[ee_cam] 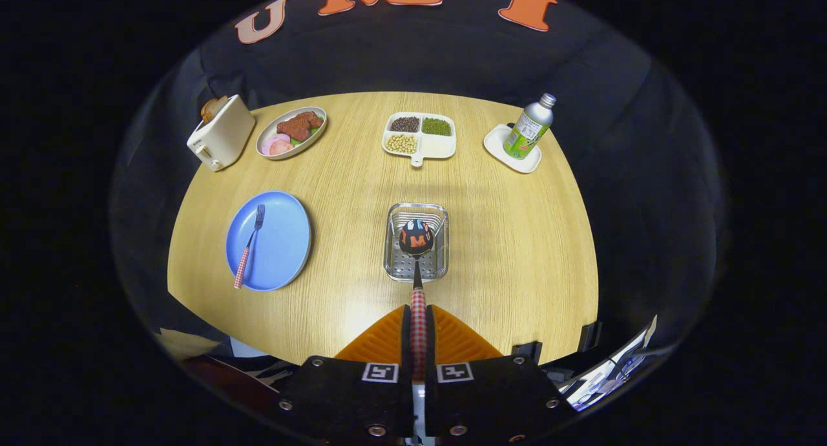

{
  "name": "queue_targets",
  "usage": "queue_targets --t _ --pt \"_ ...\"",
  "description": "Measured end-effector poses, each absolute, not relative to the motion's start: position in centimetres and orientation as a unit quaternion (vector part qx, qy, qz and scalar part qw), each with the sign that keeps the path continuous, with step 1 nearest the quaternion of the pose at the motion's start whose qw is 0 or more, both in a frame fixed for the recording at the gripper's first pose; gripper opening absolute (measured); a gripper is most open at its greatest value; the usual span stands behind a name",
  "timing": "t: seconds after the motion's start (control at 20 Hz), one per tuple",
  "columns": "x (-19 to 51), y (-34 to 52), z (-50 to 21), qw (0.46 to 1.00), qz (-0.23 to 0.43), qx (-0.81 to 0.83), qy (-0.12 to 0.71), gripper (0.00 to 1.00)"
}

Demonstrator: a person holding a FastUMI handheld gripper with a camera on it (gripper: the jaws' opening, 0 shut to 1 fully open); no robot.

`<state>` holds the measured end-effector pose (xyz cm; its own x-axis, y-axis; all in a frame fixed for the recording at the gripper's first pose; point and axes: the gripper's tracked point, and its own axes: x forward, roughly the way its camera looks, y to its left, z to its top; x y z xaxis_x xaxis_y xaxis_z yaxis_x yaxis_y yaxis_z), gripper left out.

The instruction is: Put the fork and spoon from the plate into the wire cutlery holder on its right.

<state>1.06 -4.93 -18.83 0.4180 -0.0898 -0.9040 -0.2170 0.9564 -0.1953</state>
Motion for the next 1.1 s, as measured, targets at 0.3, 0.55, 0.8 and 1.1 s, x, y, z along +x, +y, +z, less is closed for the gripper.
queue_targets --t 0.3,0.55,0.8,1.1 --pt "3.1 -5.1 -20.6 0.797 0.037 -0.149 0.584 0.07" --pt "4.2 -4.6 -22.4 0.769 0.036 -0.156 0.619 0.08" --pt "3.9 -4.6 -22.6 0.748 0.033 -0.161 0.643 0.07" --pt "3.3 -4.7 -22.6 0.737 0.036 -0.169 0.654 0.07"
